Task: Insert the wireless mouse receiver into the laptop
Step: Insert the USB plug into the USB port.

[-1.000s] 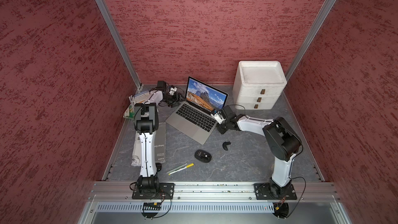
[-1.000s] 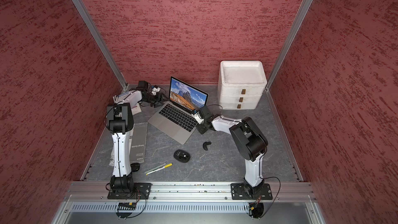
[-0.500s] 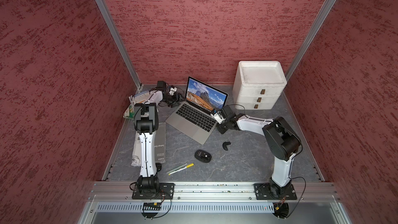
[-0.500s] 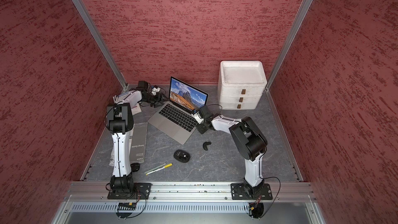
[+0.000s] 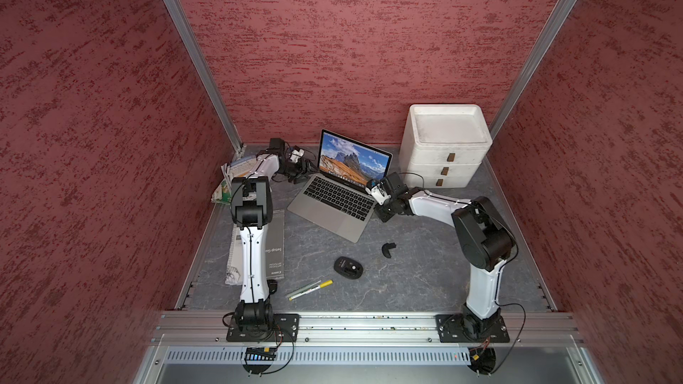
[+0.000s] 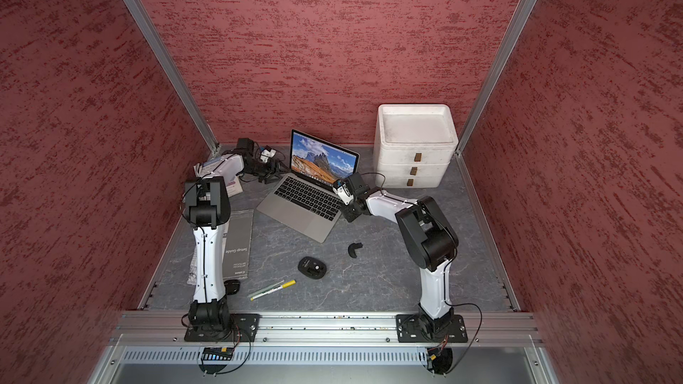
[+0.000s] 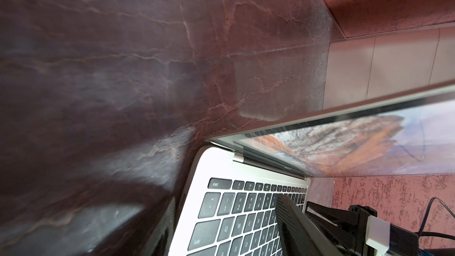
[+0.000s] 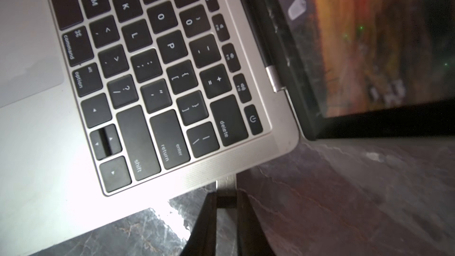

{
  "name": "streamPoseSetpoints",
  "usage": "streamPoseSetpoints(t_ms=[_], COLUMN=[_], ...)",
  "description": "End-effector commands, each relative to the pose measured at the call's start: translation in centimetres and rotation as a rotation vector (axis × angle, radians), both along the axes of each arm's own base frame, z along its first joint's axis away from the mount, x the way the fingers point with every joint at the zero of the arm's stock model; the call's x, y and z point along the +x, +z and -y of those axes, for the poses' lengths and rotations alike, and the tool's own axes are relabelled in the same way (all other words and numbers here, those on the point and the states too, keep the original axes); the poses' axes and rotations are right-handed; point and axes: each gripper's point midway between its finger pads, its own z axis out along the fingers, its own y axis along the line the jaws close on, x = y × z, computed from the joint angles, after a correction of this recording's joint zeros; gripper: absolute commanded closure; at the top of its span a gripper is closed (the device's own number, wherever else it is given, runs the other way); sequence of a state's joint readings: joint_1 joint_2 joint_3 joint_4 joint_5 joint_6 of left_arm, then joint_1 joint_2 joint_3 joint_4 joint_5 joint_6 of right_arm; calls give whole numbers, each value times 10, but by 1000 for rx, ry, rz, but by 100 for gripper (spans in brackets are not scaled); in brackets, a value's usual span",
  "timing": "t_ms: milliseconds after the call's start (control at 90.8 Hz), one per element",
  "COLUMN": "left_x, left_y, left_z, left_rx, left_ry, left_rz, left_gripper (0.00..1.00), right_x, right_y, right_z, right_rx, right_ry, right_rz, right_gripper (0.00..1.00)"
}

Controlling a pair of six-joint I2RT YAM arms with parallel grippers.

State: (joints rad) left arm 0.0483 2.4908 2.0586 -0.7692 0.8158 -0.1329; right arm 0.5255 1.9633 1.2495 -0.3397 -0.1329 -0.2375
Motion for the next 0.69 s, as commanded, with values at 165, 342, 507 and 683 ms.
streamPoseSetpoints(t_ms=[165,342,507,683], left_x=[-11,-13,-13,-11], left_y=[-13,-14,-14,-12], left_z=[21,23,21,18], left_rx=[-89,-108,-105,-106], left_ry=[-60,-67,-66,-61], left_rz=[-70,-81,-80,-77], left_gripper=[31,31,31,31], right_x=[27,40,48,41], right_y=[35,18,11,20], right_z=[-41,-40,-33,-41], right_rx=[113,85,75,136], right_ry=[151,88,18,59], right_rz=[148,125,160,170], right_gripper=[100,100,100,100])
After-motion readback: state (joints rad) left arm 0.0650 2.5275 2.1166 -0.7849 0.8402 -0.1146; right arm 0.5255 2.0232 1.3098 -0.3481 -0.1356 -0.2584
